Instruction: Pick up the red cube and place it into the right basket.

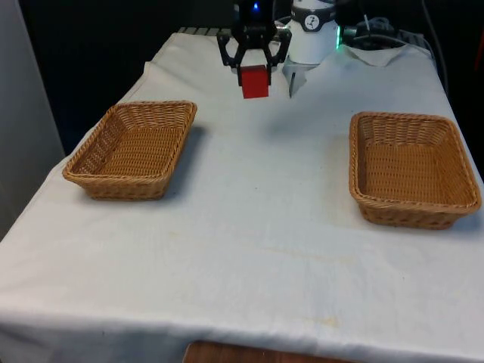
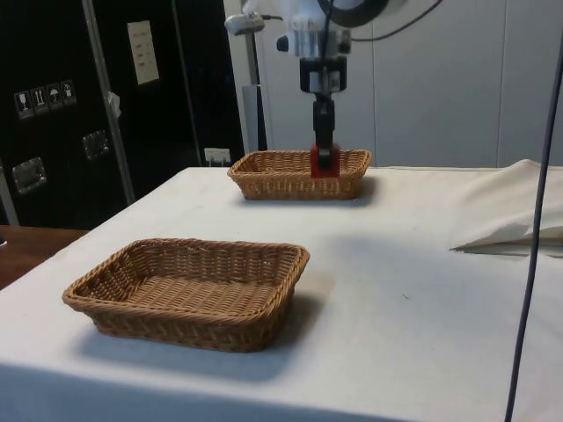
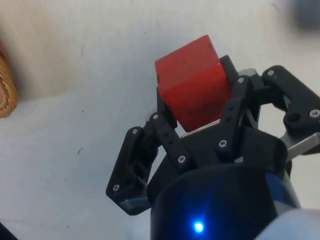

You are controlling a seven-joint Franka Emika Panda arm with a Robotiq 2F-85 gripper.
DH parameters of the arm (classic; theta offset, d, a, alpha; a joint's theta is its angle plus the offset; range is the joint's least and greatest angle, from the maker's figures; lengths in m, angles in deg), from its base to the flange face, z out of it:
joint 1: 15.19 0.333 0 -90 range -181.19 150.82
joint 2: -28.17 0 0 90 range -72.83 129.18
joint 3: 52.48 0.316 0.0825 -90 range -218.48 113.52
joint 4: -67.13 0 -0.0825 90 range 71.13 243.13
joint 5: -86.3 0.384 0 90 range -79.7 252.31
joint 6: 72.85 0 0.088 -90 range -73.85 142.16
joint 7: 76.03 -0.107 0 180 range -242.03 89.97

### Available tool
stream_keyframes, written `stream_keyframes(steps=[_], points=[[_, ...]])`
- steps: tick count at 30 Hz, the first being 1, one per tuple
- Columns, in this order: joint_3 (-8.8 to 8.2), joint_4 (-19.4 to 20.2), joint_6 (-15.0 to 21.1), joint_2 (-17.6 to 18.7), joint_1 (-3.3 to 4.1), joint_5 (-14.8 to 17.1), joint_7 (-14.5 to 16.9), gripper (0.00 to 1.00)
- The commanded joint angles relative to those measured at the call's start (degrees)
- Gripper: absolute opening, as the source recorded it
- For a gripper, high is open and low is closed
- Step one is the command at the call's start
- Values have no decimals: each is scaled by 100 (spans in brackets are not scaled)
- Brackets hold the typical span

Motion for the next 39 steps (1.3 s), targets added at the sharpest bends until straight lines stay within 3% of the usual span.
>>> stream_keyframes(steps=[1,8,9,10,16,18,26,27,28,34,35,36,39], points=[[-17,-63,-80,0,-17,-6,34,3],[-103,-413,-292,143,-6,246,292,3],[-97,-350,-235,103,-6,86,155,3],[-132,-533,-327,241,-11,367,407,3],[-201,-968,-407,682,-46,848,854,3],[-223,-997,-361,739,-29,808,814,3],[-344,-1467,-487,1255,-126,1427,1438,3],[-378,-1438,-430,1255,-74,1346,1352,3],[-361,-1513,-493,1306,-138,1478,1501,3],[-516,-1782,-527,1656,-189,1816,1891,3],[-561,-1765,-476,1679,-132,1770,1828,3],[-539,-1816,-533,1707,-201,1868,1948,3],[-602,-1914,-556,1839,-223,2000,2091,3]])
